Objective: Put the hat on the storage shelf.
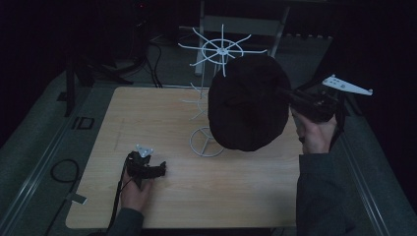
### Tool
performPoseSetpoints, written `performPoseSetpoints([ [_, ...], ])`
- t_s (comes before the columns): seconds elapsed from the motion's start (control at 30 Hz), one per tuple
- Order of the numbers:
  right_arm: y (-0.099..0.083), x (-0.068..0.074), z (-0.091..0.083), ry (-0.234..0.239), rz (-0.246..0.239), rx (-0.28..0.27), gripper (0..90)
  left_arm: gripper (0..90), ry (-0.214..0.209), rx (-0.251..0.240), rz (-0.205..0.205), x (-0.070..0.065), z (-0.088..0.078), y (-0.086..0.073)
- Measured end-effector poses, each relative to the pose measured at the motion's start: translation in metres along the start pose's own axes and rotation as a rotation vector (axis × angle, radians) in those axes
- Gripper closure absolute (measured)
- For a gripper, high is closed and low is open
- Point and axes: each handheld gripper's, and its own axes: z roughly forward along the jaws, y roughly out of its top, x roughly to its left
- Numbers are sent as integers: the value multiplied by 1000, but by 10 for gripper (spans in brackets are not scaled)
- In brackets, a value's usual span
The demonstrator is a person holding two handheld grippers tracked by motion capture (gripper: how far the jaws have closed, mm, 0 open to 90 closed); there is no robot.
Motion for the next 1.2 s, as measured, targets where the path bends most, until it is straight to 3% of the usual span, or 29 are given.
performPoseSetpoints([
  [0.6, -8, -1, -7, -68, -45, 34, 569, 91, 0, 2, 1, 0, 0, 0],
  [0.8, -10, -3, -14, -80, -36, 33, 513, 91, 1, 3, 5, 0, 0, 0],
  [1.2, -17, -8, -22, -123, -50, 65, 484, 91, 0, 3, 3, 0, 0, 0],
])
